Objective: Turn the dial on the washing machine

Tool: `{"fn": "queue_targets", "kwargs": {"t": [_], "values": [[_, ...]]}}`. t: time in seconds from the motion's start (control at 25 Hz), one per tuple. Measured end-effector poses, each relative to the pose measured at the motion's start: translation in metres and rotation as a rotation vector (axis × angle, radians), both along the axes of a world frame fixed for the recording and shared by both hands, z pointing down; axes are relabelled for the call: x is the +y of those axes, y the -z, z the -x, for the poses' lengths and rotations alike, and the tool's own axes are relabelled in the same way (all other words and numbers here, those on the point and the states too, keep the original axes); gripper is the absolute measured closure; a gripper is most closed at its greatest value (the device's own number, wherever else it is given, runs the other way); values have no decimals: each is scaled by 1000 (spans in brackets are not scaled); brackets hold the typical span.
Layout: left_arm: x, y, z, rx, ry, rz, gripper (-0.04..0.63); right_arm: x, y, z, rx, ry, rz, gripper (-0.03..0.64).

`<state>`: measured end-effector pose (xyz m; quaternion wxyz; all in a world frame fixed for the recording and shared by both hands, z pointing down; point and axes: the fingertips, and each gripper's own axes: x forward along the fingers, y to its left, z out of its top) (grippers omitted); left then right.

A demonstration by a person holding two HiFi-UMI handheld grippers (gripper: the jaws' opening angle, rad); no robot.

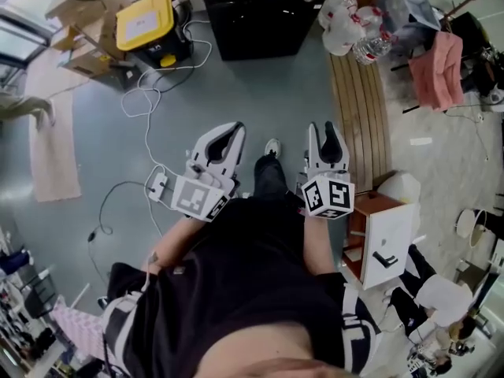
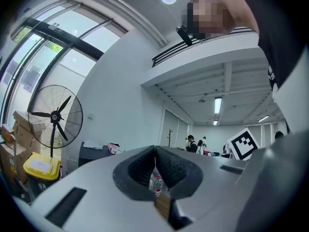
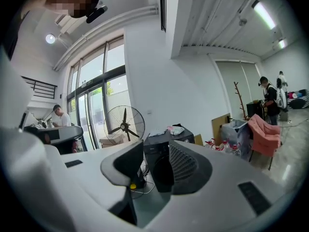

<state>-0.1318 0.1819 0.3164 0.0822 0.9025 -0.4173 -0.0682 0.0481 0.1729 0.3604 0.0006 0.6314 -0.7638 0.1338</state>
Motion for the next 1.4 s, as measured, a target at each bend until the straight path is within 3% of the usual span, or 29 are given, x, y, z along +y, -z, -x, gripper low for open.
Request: {"fn": "queue_targets", "kwargs": {"t": [0.4, 0.76, 1.08, 1.28, 1.4], "values": [[-198, 17, -114, -7, 100, 1, 572, -233, 3, -121, 17, 103, 12, 445], [-346, -15, -154, -11, 77, 39, 572, -416, -52, -151, -37, 121, 96, 442], [-527, -75, -173, -3, 41, 93, 572, -609, -156, -160, -74, 148, 206, 380], [-646, -151, -189, -7, 17, 143, 572, -738, -275, -175, -42, 121, 288, 363], [-690, -190, -193, -5, 9, 154, 572, -791, -343, -176, -18, 131, 333, 331]]}}
